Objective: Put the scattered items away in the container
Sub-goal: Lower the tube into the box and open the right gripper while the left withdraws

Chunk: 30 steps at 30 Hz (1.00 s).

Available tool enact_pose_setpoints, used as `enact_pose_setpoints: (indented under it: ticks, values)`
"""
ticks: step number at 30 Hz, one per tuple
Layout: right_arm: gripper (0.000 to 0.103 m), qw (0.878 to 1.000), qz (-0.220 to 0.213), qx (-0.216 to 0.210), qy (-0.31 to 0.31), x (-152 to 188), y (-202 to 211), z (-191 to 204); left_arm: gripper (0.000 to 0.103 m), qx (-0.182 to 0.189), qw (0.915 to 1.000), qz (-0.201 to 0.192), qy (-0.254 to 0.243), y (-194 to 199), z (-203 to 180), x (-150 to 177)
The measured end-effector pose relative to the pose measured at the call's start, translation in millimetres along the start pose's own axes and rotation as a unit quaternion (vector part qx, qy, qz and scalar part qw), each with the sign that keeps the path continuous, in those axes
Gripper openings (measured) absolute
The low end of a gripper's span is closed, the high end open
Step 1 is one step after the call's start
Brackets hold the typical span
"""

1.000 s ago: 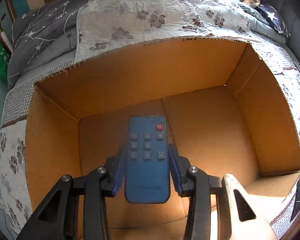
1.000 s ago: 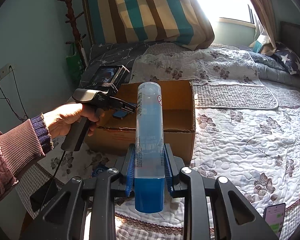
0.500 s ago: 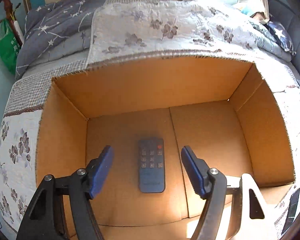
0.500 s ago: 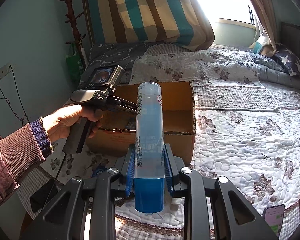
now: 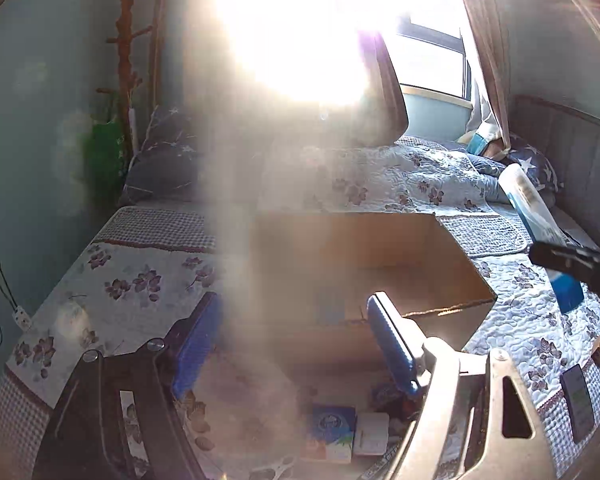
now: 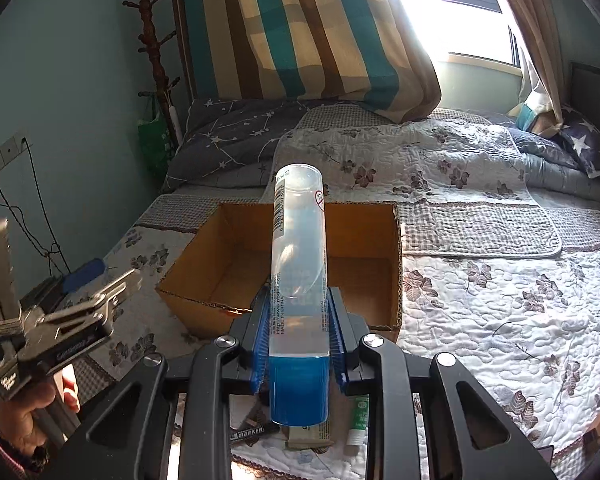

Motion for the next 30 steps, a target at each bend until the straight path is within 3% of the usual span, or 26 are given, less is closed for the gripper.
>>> enact_pose_setpoints:
  ticks: [4,10,20,30]
  values:
    - [0.026,1.000,0.003,0.007,0.014,-21,-11,5,0.103,-0.007,0.9997,-0.008,0.020,26,11,36]
    - [0.026,0.999,0.030,0.010,0.020,-49,-44,8,0.103,-0.007,0.9990,-0.034,0.028,55,20,50]
    - [0.026,0.995,0.090,0.033,0.013,-79,-136,-1,0.103,0.005,0.9999,-0.003,0.011,46,15,63]
    - [0.026,0.983,0.177,0.054,0.001,-80,-209,-9,0.103,-0.001,0.9998,0.018,0.008,38,24,73]
Point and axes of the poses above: each gripper's, at about its wrist camera, not at the fingertips, and y roughly against the way its jaws point, z to its left, x to its underside, the point moved 3 cm from there along -y, roughly the way its jaws point, and after that the axes turned 13 degrees about z, right-handed, at the moved point
